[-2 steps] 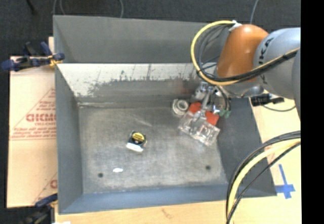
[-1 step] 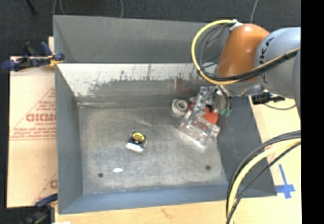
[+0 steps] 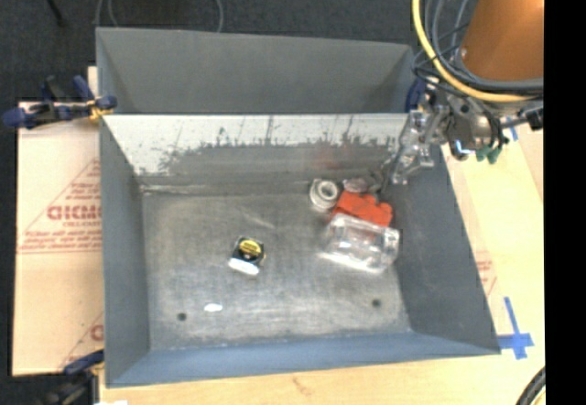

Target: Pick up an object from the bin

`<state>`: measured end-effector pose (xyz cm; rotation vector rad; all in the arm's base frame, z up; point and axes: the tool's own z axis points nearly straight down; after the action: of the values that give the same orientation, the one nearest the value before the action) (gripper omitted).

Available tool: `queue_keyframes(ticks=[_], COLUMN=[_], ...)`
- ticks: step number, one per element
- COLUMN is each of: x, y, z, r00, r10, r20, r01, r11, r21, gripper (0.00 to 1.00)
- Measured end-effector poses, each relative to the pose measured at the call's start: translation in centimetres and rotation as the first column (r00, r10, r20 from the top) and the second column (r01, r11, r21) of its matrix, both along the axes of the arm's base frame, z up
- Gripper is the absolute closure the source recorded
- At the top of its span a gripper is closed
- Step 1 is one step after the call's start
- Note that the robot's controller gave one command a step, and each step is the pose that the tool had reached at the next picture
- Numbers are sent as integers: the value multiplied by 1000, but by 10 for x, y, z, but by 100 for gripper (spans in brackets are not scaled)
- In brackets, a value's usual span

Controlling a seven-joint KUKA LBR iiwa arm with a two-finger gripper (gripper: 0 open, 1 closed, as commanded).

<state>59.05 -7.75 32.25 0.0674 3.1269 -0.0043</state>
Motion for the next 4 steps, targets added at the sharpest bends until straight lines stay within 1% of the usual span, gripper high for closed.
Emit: queue_keyframes(ticks=[1,2,3,4], x=[-18,-27,-26,-22], y=[47,150,146,172], z=[-16,-79,-77,-247], r00=[977,999,1000,978], r10=[214,31,26,210], r20=[-11,-14,-10,-5], r01=[-214,-31,-26,-210], r11=[977,1000,1000,978], r21=[3,6,4,2], gripper=[100,100,0,0])
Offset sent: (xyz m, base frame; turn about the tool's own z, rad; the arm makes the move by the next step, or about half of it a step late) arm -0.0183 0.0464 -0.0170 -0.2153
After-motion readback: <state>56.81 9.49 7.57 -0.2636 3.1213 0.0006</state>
